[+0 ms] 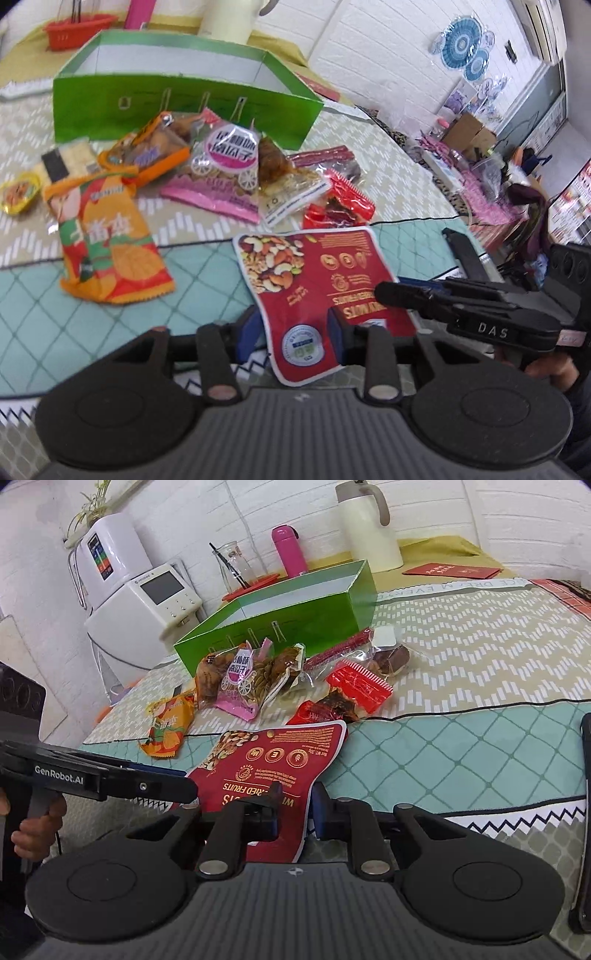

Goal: Organize snacks
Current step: 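Carry the red nuts pouch into the green box and release it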

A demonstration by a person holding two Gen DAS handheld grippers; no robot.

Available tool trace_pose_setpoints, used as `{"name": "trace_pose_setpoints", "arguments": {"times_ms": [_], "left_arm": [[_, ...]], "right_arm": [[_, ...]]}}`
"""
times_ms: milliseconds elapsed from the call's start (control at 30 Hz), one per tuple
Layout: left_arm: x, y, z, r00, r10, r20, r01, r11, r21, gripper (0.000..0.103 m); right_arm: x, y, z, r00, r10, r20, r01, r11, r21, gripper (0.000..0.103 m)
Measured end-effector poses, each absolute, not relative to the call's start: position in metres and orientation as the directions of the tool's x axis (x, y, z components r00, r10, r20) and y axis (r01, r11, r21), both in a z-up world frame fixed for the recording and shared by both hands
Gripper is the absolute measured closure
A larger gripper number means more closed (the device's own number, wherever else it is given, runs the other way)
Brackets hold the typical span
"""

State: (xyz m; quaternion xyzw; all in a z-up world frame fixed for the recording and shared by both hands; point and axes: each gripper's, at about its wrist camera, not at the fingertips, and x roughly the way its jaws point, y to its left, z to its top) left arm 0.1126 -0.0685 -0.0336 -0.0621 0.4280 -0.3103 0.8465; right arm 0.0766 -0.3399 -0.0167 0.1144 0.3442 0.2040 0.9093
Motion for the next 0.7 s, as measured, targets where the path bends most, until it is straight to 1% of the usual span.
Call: {"name": "trace_pose_setpoints", "arguments": {"times_ms": [33, 67, 133, 200, 400, 567, 700], "left_arm": [[0.112, -0.071, -0.033, 0.464, -0.551, -0.694, 0.47, 0.817, -0.334, 0.103], [0.112, -0.07, -0.033, 0.473, -0.541, -0.696, 0.461, 0.825, -0.328, 0.103], [0.113, -0.063, -0.029, 0.47, -0.56, -0.683, 0.447, 0.818, -0.362, 0.103], [0.109, -0.055, -0.019, 0.492, -0.569, -0.659, 0.448, 0.814, -0.369, 0.103], [0.12, -0.042, 0.021, 0.578, -0.583, -0.571, 0.462, 0.811, -0.359, 0.103], [0.161, -0.035, 0.052, 0.654, -0.558, -0.511, 0.432, 0.83, -0.352, 0.103], [0.203, -0.036, 0.066, 0.675, -0.547, -0.494, 0.413, 0.836, -0.361, 0.103]], "right_arm": [[0.078, -0.338, -0.017, 0.687, 0.435, -0.581, -0.282, 0.898, 0.339, 0.088], [0.079, -0.336, -0.016, 0.694, 0.42, -0.585, -0.276, 0.905, 0.322, 0.091], [0.076, -0.333, -0.008, 0.71, 0.414, -0.57, -0.284, 0.908, 0.307, 0.097], [0.071, -0.332, 0.006, 0.73, 0.428, -0.533, -0.309, 0.902, 0.302, 0.098], [0.083, -0.317, 0.05, 0.792, 0.427, -0.435, -0.38, 0.904, 0.197, 0.098], [0.126, -0.308, 0.073, 0.822, 0.436, -0.365, -0.393, 0.9, 0.188, 0.098], [0.167, -0.305, 0.083, 0.843, 0.414, -0.342, -0.361, 0.908, 0.211, 0.098]]}}
